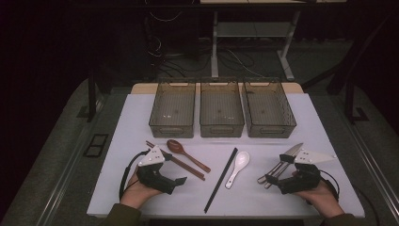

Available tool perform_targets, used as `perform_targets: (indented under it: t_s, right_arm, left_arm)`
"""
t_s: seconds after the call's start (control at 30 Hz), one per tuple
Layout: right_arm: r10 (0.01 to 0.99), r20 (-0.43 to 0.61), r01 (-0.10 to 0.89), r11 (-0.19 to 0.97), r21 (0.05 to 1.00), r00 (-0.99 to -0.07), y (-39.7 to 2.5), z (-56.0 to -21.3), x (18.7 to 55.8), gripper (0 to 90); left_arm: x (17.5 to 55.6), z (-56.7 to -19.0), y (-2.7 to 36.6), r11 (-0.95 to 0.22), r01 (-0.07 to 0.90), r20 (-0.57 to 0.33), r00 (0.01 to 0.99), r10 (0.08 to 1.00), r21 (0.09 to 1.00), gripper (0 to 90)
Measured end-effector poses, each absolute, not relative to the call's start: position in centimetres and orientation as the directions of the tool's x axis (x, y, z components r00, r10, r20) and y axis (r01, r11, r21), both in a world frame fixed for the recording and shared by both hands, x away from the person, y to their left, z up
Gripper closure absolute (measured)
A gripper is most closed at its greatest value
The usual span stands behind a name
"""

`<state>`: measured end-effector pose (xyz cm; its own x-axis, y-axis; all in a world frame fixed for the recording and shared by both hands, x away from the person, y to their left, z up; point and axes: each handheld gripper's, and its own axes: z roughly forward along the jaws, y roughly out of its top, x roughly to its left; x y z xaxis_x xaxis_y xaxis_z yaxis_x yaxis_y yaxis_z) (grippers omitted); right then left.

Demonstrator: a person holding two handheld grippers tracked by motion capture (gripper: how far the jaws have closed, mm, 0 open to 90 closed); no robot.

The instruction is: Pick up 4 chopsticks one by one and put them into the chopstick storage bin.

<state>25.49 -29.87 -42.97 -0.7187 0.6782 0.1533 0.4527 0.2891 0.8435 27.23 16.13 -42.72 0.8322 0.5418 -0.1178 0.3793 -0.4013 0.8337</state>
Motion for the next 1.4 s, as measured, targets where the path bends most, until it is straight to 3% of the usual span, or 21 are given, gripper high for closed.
perform_targets:
  t_s: [0.53,0.77,1.03,1.4]
  right_arm:
    - [0.688,0.183,0.467,0.252,0.847,-0.702,-30.2,-42.8,25.7,0.7]
    - [0.682,0.182,0.465,0.256,0.848,-0.708,-30.2,-42.9,26.0,0.6]
    - [0.681,0.183,0.465,0.257,0.847,-0.709,-30.2,-42.9,25.6,0.7]
    - [0.678,0.186,0.466,0.256,0.847,-0.711,-30.0,-42.9,25.6,0.7]
  left_arm:
    - [27.1,-42.2,16.6,-0.404,0.37,-0.101,0.83,0.549,0.837,0.2]
    - [27.7,-41.8,17.5,-0.386,0.369,-0.091,0.812,0.577,0.845,4.7]
    - [28.6,-41.6,18.2,-0.36,0.37,-0.088,0.791,0.605,0.856,16.1]
    - [29.6,-41.5,19.1,-0.346,0.407,-0.13,0.785,0.606,0.845,49.5]
